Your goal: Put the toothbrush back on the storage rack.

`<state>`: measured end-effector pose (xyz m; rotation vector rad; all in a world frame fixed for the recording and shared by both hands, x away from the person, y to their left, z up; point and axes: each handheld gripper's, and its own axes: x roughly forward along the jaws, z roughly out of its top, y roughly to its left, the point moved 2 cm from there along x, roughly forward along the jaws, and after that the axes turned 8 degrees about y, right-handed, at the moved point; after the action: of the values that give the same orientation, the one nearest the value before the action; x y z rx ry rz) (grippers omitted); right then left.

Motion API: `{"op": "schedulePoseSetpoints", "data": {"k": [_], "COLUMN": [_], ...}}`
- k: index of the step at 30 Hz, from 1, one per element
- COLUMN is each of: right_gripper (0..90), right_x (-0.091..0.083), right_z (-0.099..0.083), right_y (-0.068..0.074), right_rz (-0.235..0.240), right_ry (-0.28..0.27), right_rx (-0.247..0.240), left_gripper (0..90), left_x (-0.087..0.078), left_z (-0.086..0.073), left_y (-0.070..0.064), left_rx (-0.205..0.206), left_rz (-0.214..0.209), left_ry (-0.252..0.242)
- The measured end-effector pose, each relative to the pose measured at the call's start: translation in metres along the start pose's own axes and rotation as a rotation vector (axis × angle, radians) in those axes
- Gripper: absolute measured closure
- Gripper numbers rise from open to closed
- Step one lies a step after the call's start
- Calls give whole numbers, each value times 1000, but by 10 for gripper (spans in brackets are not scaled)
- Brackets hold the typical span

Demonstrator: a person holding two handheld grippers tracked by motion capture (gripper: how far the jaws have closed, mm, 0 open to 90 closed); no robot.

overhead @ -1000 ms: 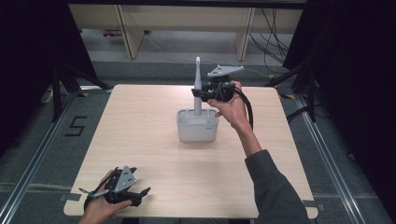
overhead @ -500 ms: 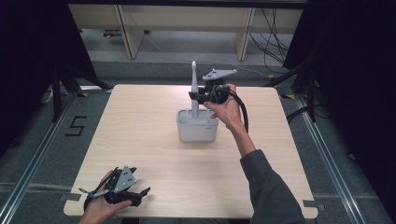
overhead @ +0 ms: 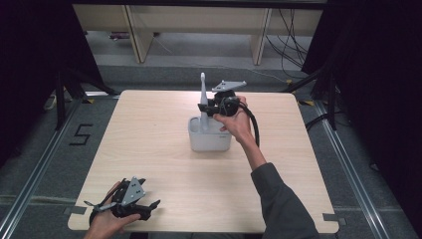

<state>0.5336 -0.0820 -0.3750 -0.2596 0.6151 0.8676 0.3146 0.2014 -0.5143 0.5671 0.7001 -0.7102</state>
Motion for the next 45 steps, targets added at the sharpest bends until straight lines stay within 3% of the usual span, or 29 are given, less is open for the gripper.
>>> {"op": "schedulePoseSetpoints", "data": {"k": [2,3,5,6,7,14,15,16,21,22,24,25,30,32,38,42,45], "right_gripper": [670,670,670,670,670,669,669,669,669,669,669,669,669,668,668,669,669], "right_x": [4,5,9,10,12,18,20,20,24,26,26,28,29,29,31,31,33], "right_z": [-2,-3,-5,-7,-8,-13,-13,-14,-18,-19,-22,-23,-28,-28,-29,-30,-32], "right_y": [-1,1,-2,-2,-3,-2,-3,-2,-3,-2,-2,-4,-4,-5,-3,-5,-4], "right_rz": [-8,2,-5,4,-3,-5,-15,0,-11,-5,5,-5,9,8,6,0,6], "right_ry": [-6,7,-1,13,1,37,22,43,35,39,55,44,67,68,61,71,65], "right_rx": [-23,3,-13,10,-6,9,-10,7,-8,10,23,-5,25,24,32,-3,17], "left_gripper": [152,152,151,152,151,151,151,151,151,152,151,152,151,151,151,151,151], "left_x": [0,0,0,0,0,0,0,0,0,0,1,1,1,0,0,0,0], "left_z": [0,0,0,0,0,0,0,0,0,0,0,0,0,0,0,0,0], "left_y": [0,0,0,0,0,0,0,0,0,0,-1,-1,0,0,-1,0,-1], "left_rx": [-2,-3,-2,-1,-1,-2,0,0,-1,0,-3,-2,4,1,-1,2,0], "left_rz": [-1,0,1,-1,-3,-2,-3,-4,-5,-4,3,4,10,-5,5,-5,-2], "left_ry": [-3,-2,-3,-1,-1,-1,-1,0,-2,-1,-6,-4,4,1,-4,3,0]}}
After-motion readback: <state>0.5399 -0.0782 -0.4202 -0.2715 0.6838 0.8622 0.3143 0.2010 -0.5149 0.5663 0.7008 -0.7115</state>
